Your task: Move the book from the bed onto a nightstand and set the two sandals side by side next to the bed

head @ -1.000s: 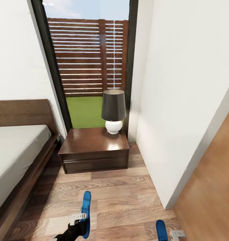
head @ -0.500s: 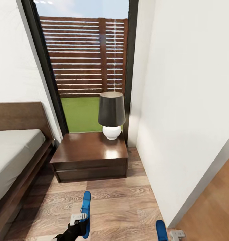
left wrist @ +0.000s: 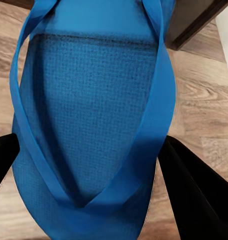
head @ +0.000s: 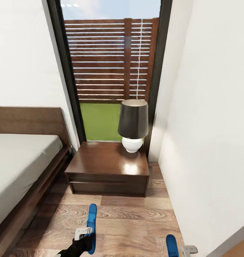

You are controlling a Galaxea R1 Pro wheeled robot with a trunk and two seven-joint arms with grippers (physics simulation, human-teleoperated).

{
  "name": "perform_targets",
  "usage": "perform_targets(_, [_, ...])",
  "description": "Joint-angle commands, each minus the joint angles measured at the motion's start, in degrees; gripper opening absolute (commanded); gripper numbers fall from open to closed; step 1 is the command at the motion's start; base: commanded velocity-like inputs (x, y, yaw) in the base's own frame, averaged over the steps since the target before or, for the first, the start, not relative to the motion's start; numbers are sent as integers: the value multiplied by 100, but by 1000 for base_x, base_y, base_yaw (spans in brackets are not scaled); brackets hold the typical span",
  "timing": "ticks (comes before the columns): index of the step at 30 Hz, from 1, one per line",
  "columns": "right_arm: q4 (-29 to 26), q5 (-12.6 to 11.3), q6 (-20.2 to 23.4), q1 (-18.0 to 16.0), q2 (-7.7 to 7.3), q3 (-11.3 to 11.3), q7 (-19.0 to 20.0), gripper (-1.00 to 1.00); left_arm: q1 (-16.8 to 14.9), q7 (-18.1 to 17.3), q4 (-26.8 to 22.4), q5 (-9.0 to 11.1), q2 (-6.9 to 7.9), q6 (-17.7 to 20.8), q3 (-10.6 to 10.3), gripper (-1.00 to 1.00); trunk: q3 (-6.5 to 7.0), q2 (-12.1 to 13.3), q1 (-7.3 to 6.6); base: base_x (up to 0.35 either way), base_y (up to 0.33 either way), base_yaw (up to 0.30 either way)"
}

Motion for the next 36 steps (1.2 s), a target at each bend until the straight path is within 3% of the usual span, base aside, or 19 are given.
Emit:
perform_targets(1, [4,45,-19,-2,0,-47,32,-100,-6,-43,10,33,-1,0,22,-100,-5,-2,-1,2,-1,287])
perform_targets(36, [4,45,-19,-2,0,-46,1,-100,-6,-43,10,33,-1,0,22,-100,-5,-2,-1,0,0,287])
